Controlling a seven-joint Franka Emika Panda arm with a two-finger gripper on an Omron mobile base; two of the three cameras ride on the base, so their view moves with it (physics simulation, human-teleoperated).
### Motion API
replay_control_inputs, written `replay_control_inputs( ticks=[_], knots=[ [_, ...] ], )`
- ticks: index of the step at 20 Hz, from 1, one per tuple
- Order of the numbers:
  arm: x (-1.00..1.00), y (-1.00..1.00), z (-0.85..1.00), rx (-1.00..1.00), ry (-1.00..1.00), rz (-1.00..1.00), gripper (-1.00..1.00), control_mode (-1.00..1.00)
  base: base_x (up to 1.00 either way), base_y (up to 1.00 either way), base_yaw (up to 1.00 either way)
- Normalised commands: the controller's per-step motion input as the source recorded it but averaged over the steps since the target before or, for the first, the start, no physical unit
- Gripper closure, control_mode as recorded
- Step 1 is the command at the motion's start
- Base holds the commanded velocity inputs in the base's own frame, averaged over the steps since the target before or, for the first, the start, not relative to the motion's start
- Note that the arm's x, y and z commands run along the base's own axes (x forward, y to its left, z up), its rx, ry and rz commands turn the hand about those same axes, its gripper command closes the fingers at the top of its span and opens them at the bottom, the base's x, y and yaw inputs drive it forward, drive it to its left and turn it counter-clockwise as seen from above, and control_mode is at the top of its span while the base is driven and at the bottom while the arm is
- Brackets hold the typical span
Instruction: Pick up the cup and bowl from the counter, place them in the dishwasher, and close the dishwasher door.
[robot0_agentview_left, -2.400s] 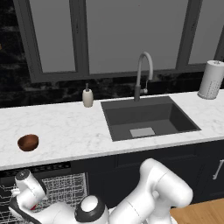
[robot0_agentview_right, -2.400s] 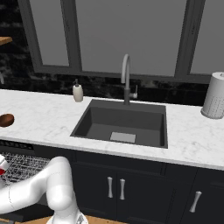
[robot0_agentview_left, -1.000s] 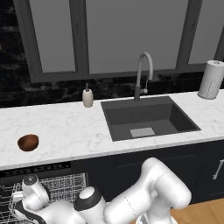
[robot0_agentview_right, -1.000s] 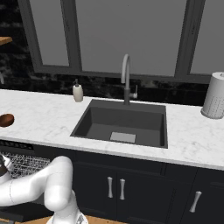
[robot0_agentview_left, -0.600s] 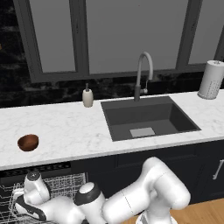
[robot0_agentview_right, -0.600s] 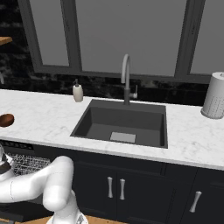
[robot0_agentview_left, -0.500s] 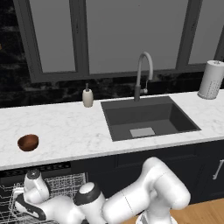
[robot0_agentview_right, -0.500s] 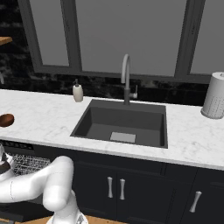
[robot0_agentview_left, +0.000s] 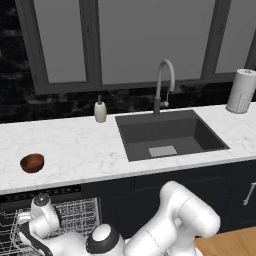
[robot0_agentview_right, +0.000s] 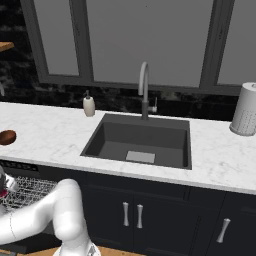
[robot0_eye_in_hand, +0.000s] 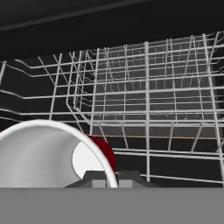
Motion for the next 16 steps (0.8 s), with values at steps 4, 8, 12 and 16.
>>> replay_control_inputs(
  ticks=[4, 8, 12, 16],
  knots=[
    [-0.25, -0.43, -0.36, 0.00, 0.00, -0.05, 1.00, -1.00, 0.00, 0.00, 0.00],
    [-0.15, -0.20, -0.10, 0.00, 0.00, -0.02, 1.00, -1.00, 0.00, 0.00, 0.00],
    [-0.01, -0.04, -0.08, 0.00, 0.00, -0.01, 1.00, -1.00, 0.00, 0.00, 0.00],
    [0.00, -0.18, -0.65, 0.00, 0.00, -0.03, 1.00, -1.00, 0.00, 0.00, 0.00]
  ],
)
